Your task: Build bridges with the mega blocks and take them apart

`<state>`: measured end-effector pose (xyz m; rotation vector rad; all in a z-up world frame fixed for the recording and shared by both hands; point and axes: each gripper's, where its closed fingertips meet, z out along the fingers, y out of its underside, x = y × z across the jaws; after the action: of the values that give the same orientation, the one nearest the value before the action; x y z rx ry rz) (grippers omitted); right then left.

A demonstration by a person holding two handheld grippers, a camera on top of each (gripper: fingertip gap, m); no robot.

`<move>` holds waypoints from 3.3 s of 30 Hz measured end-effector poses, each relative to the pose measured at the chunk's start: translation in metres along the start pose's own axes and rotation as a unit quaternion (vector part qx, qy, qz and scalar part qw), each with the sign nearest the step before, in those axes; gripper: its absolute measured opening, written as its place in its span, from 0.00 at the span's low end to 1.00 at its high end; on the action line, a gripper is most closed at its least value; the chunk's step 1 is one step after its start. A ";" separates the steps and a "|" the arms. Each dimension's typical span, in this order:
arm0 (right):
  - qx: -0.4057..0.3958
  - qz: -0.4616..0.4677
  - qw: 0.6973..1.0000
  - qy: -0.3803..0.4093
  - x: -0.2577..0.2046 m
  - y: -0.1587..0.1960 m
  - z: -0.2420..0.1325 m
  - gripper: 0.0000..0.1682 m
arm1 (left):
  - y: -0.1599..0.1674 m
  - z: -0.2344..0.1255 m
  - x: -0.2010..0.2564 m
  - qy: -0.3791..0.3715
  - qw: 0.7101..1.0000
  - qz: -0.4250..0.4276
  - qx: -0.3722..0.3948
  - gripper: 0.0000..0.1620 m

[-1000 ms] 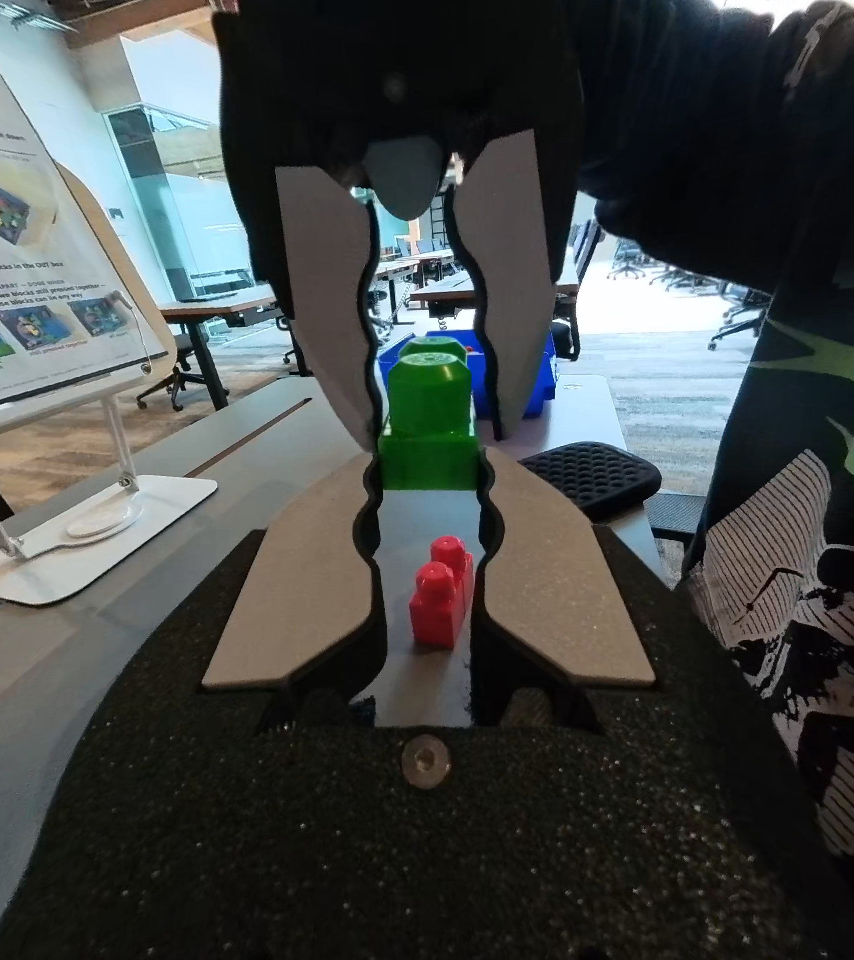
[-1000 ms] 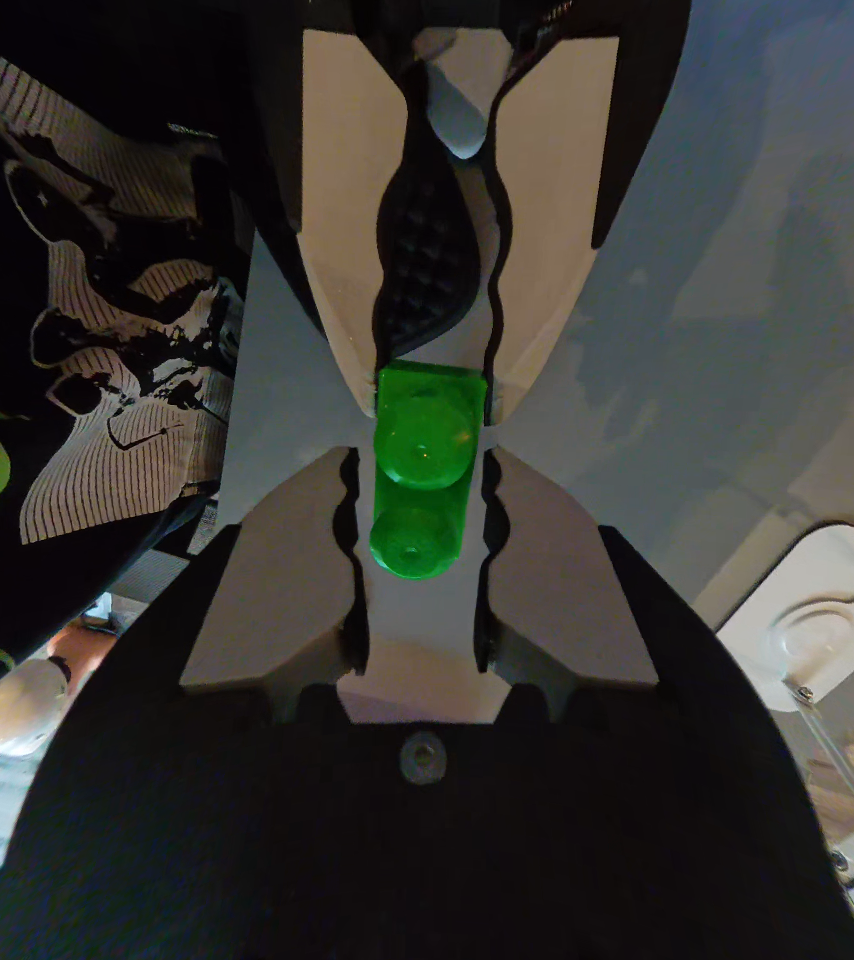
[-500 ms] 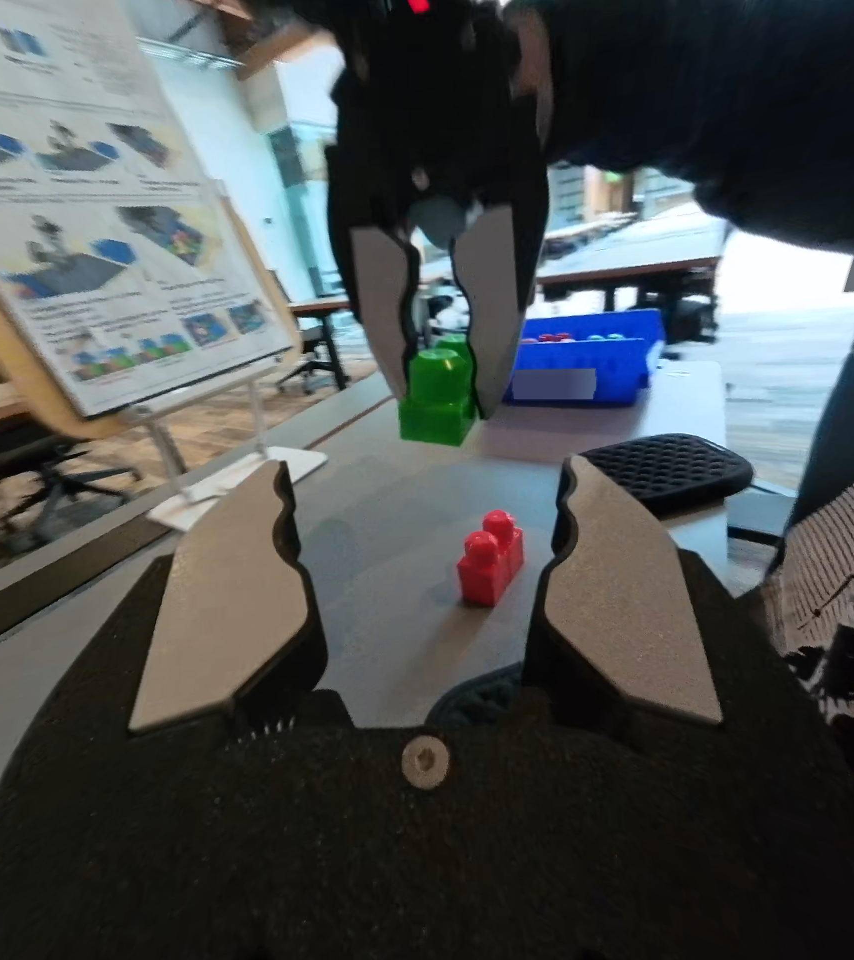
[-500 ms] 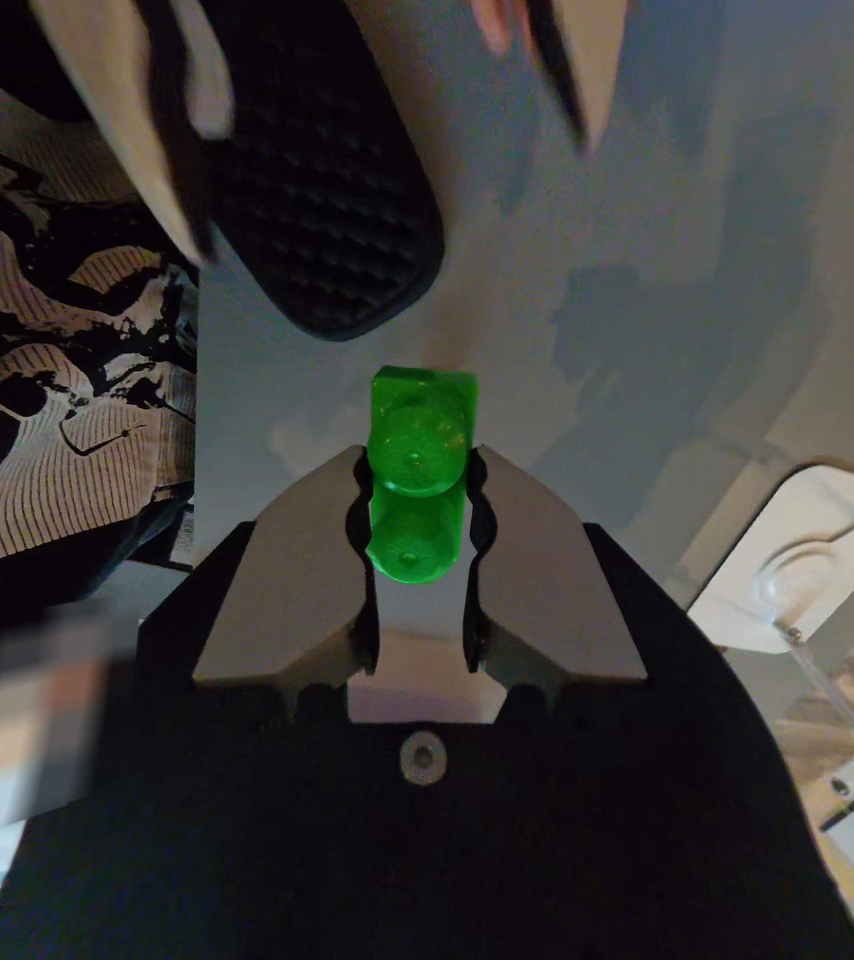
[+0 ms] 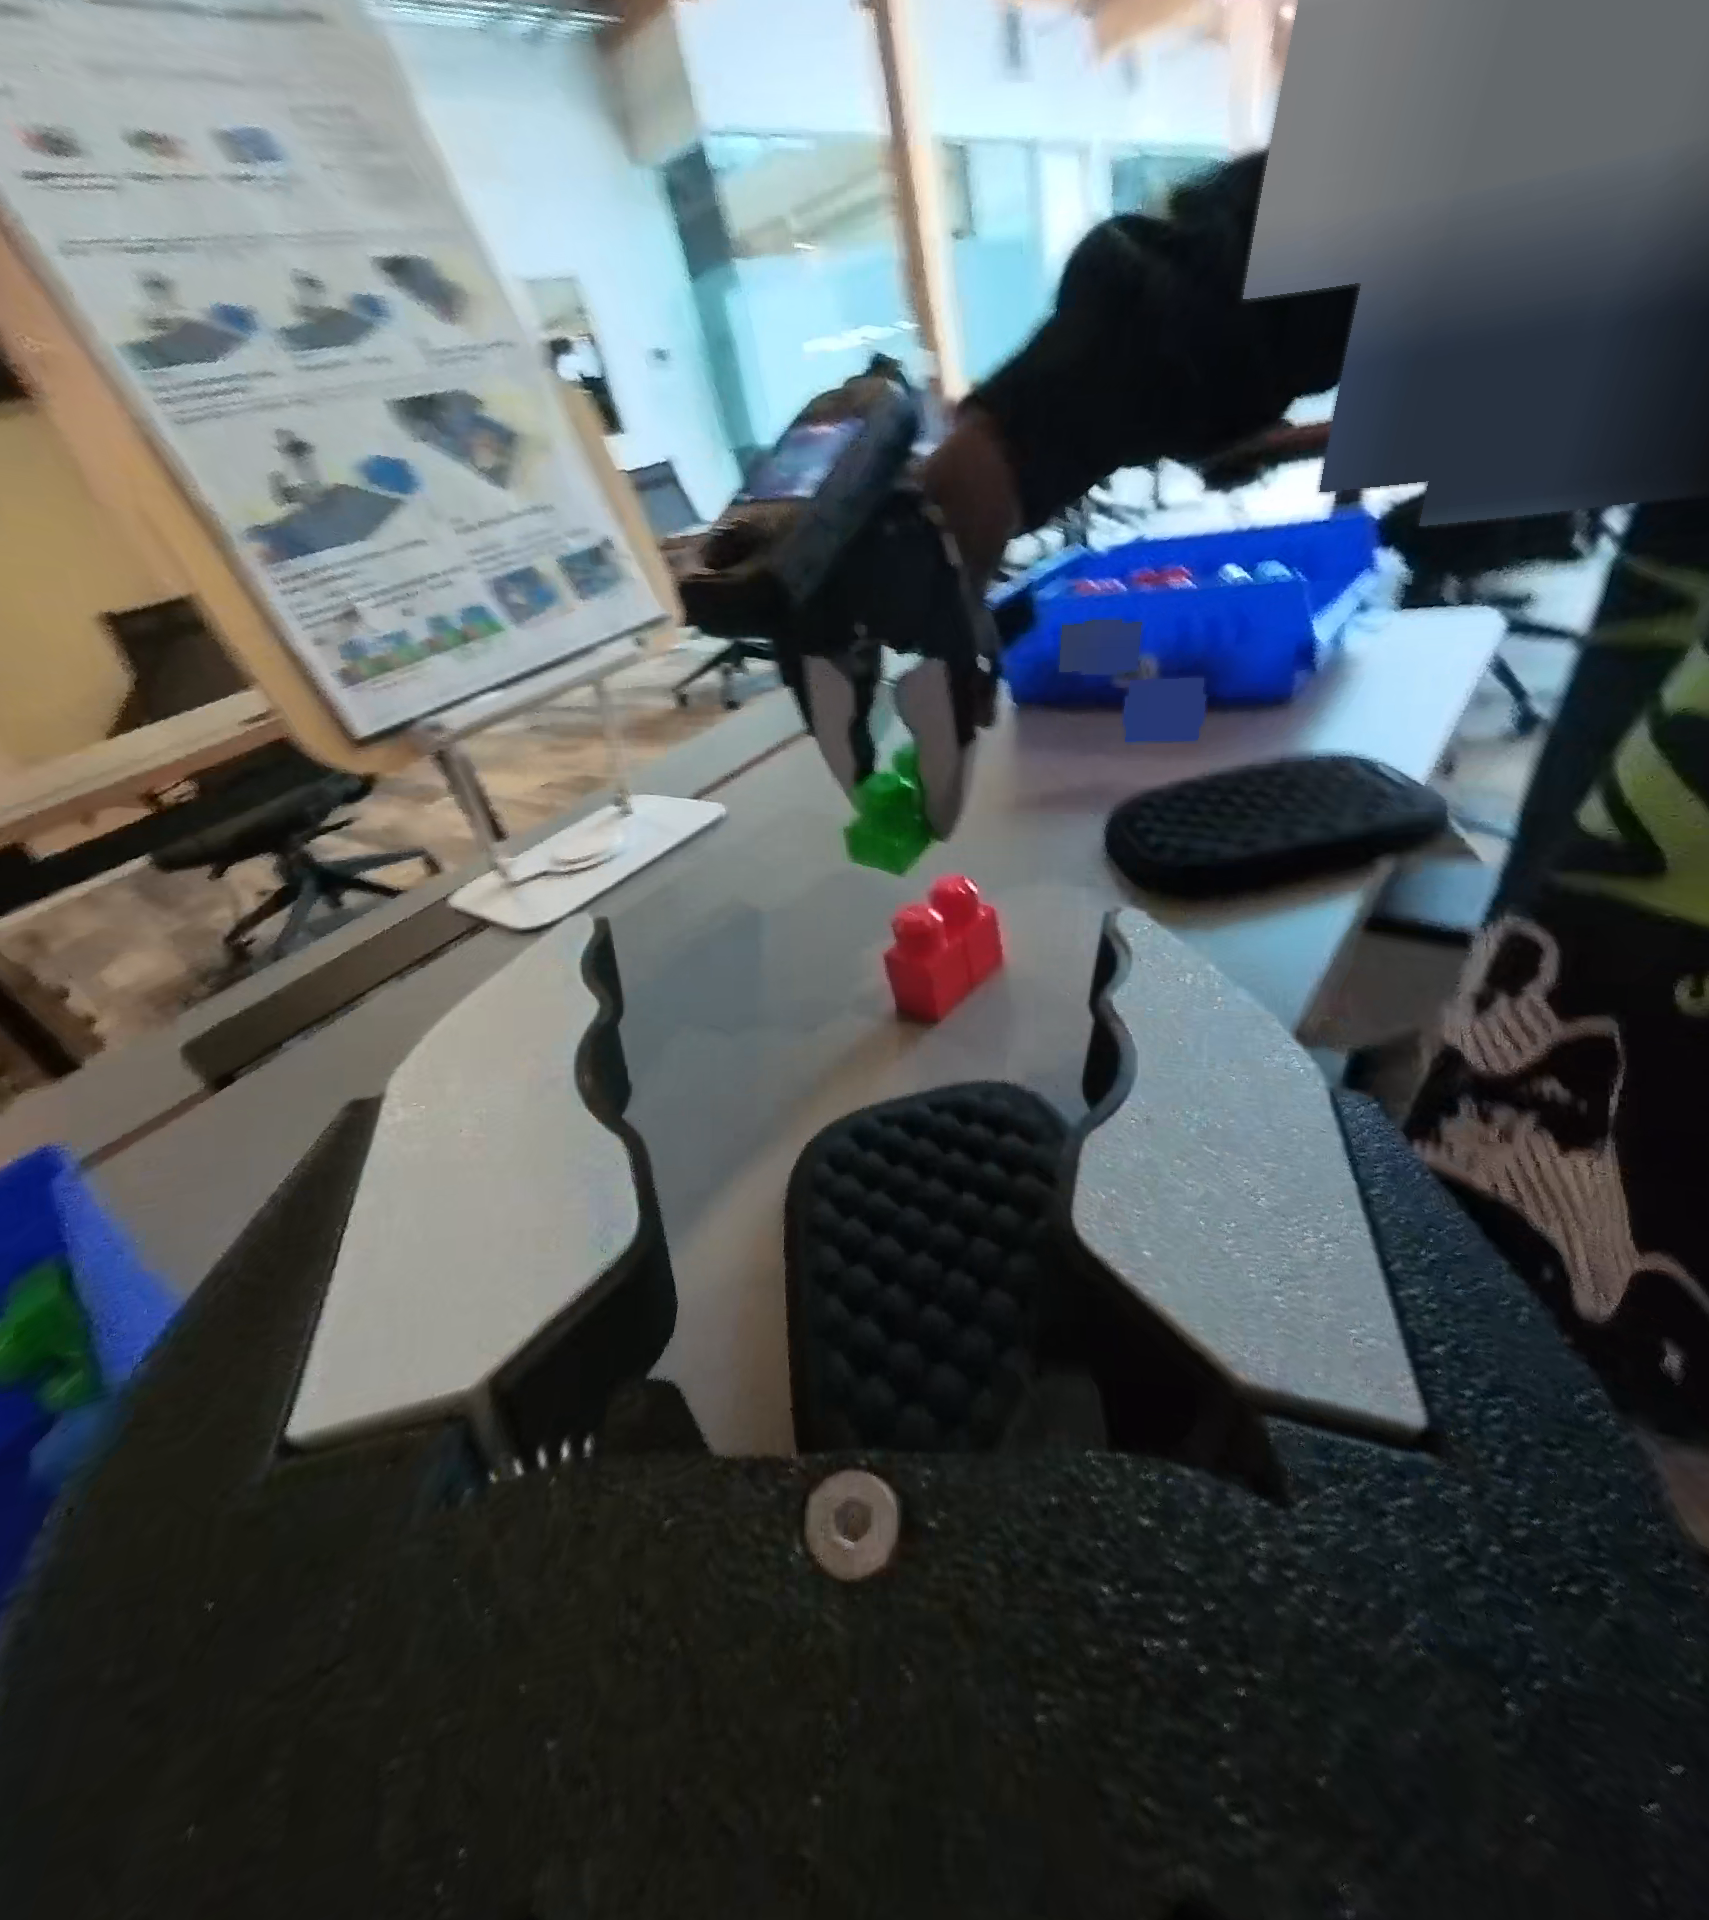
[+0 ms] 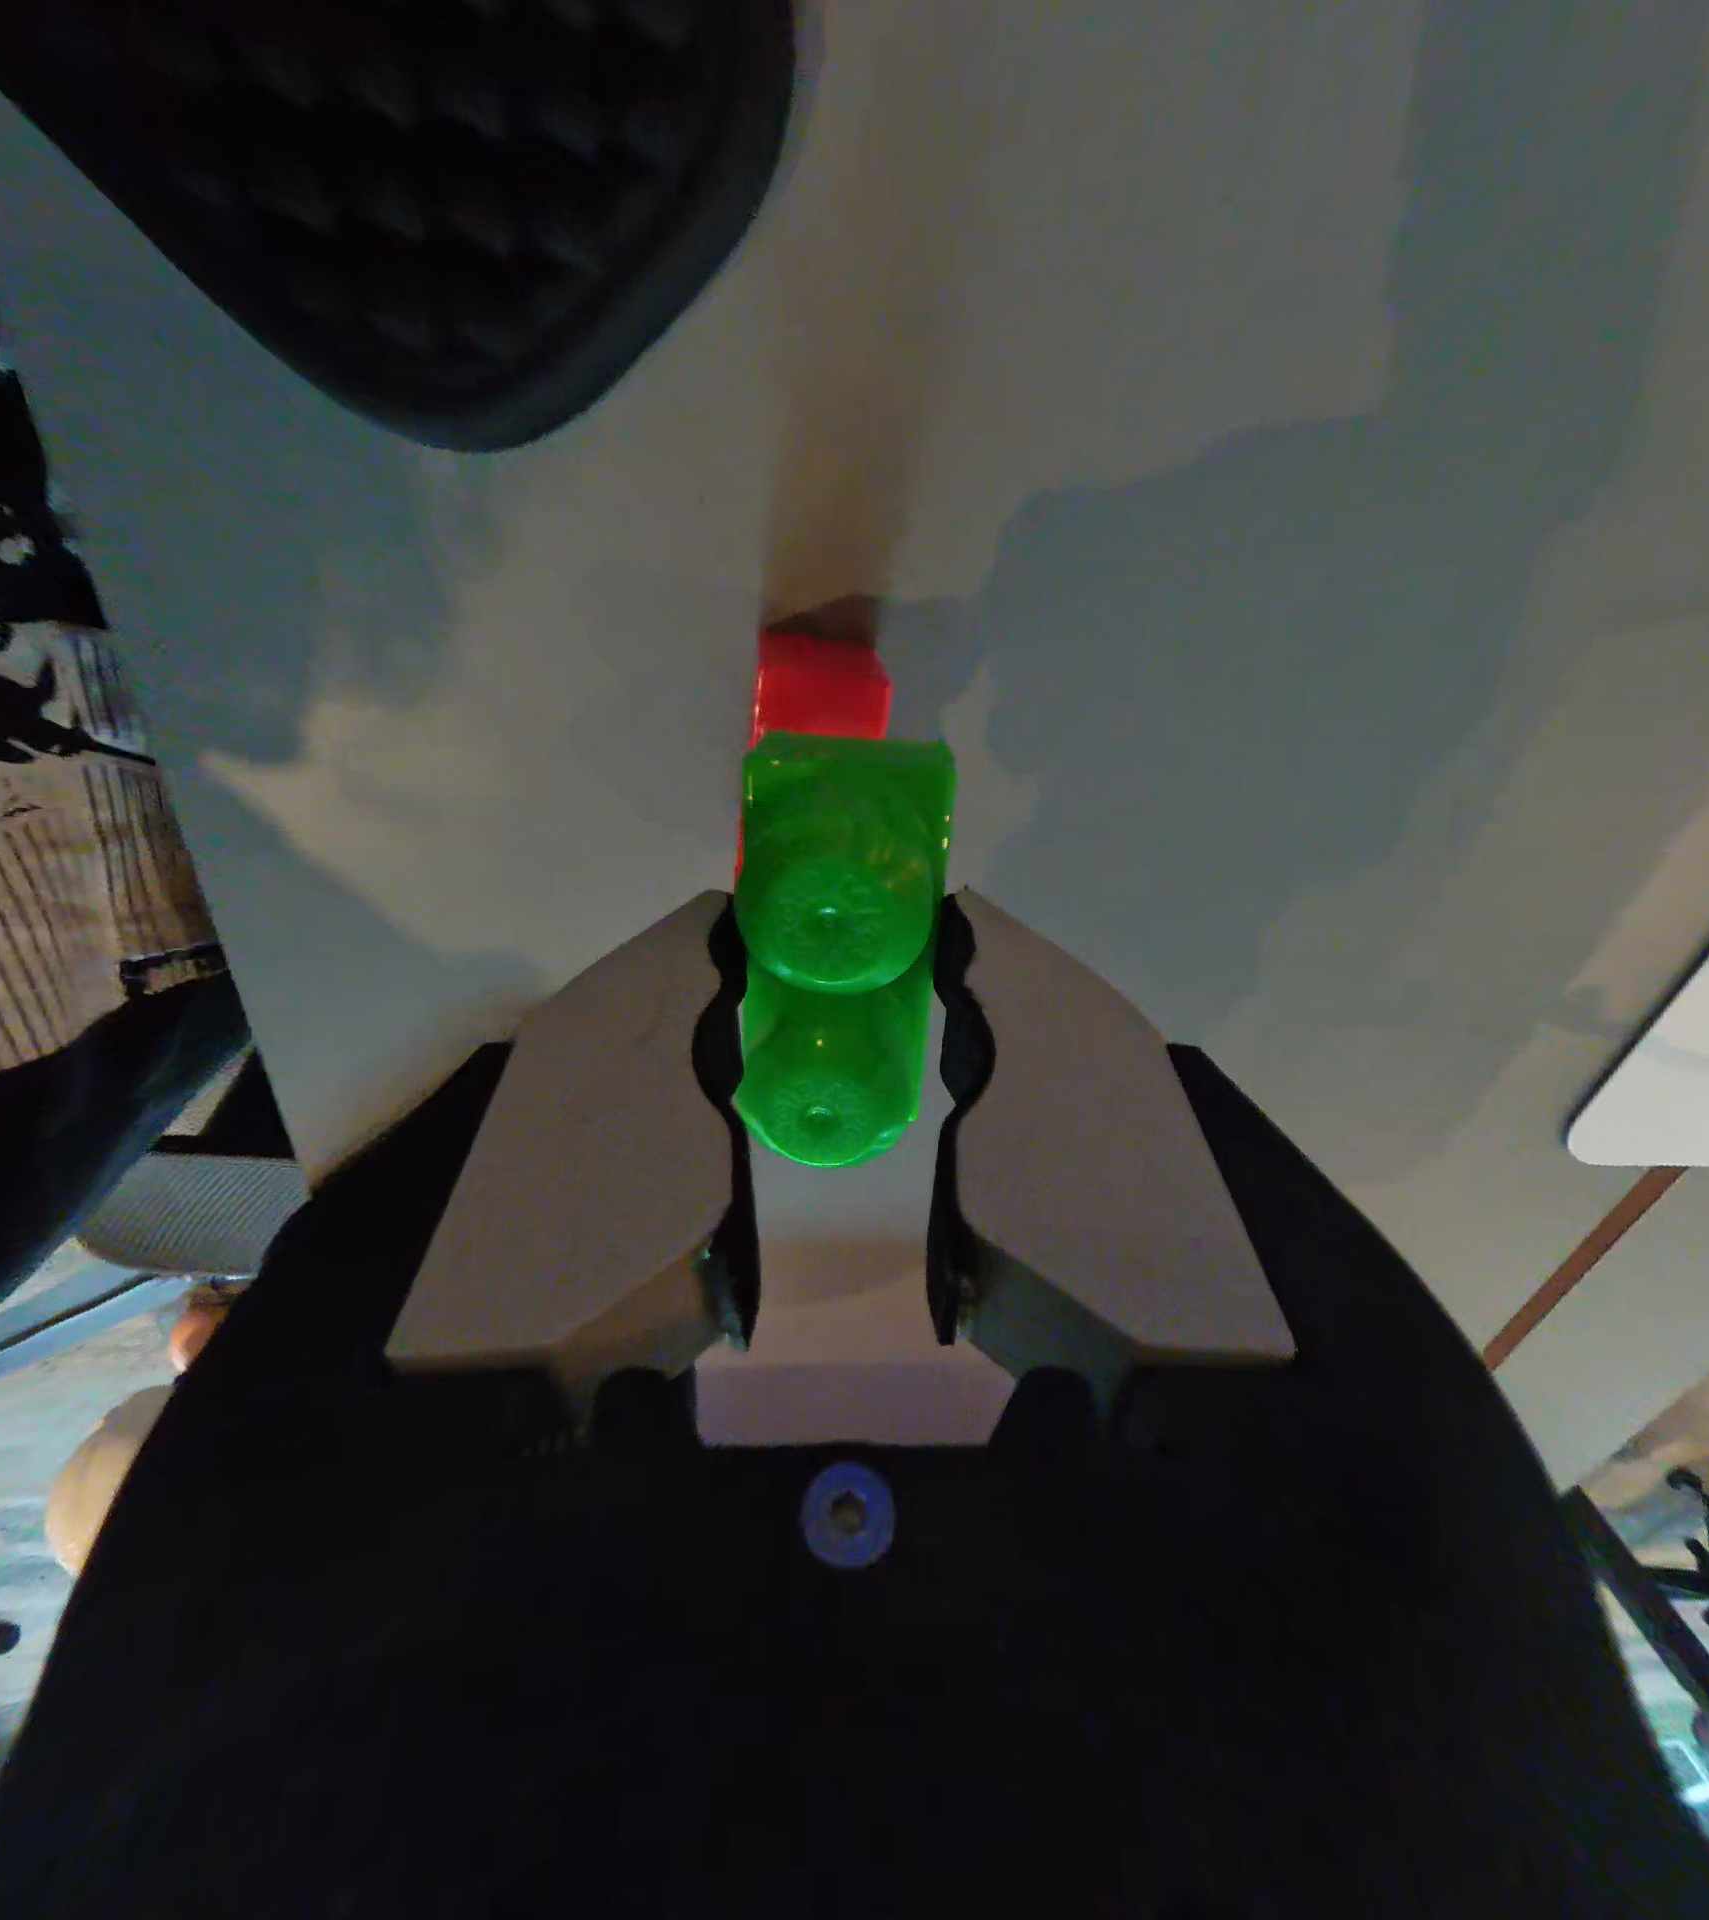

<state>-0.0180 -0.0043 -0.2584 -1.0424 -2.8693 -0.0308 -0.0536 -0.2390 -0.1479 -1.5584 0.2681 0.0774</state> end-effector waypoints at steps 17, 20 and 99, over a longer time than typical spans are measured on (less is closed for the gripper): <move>0.021 0.030 0.999 -0.015 -0.001 0.008 0.016 0.21 | 0.127 0.134 -0.059 0.235 0.971 -0.053 0.009 0.48; 0.015 0.025 0.999 -0.019 -0.002 0.005 0.024 0.21 | 0.129 0.131 -0.060 0.237 0.970 -0.055 0.008 0.48; -0.021 0.052 0.997 -0.056 -0.006 -0.001 0.065 0.21 | 0.132 0.131 -0.056 0.257 0.965 -0.059 -0.005 0.46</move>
<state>-0.0190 -0.0061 -0.3241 -1.2388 -2.9196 -0.0268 -0.1204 -0.0998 -0.2656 -1.5819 0.5802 -0.4267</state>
